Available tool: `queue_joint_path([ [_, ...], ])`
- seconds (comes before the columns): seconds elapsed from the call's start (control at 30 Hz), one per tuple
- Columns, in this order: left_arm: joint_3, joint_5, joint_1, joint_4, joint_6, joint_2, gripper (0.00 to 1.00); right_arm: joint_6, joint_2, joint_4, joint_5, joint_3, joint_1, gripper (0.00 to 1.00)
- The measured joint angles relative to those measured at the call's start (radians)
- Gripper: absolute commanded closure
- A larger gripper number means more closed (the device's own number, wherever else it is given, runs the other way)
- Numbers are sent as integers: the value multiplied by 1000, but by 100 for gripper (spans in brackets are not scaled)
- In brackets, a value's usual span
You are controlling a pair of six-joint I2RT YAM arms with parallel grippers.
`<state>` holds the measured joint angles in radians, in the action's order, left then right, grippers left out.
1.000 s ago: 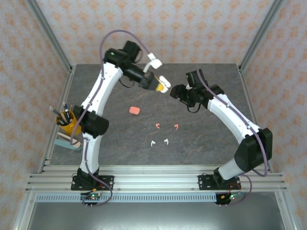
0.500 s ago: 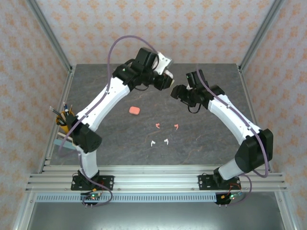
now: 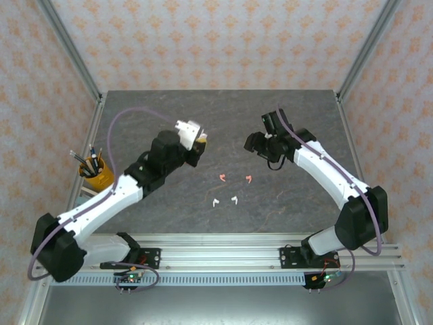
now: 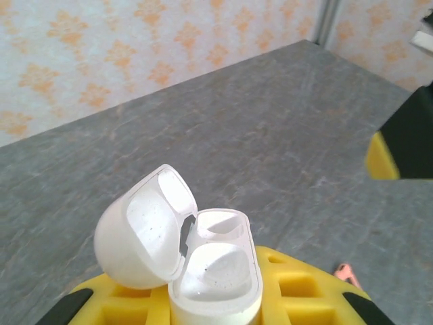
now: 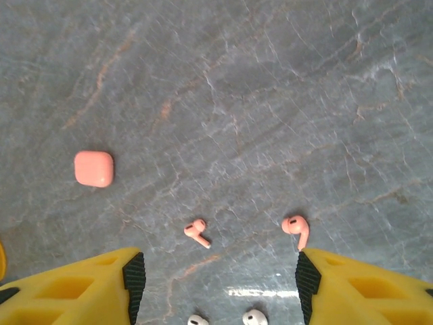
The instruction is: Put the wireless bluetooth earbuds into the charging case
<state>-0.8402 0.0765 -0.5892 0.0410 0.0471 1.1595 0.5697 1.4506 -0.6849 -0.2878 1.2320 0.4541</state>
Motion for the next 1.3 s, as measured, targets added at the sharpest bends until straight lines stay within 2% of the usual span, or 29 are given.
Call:
queue_joint_path([
  [0.27, 407, -86, 0, 359, 41, -275, 100, 97, 12, -63, 60, -9, 137, 39],
  [0.47, 555, -77, 0, 464, 56, -468, 100, 236, 87, -89, 126, -9, 263, 39],
  [0.7, 613, -74, 3, 484, 58, -626, 100, 400, 188, -95, 184, -2, 369, 40],
  [0.97, 613, -56, 3, 499, 59, -640, 100, 540, 329, -133, 235, 93, 446, 41],
  [1.3, 613, -55, 3, 494, 59, -662, 100, 646, 458, -153, 237, 155, 520, 41],
])
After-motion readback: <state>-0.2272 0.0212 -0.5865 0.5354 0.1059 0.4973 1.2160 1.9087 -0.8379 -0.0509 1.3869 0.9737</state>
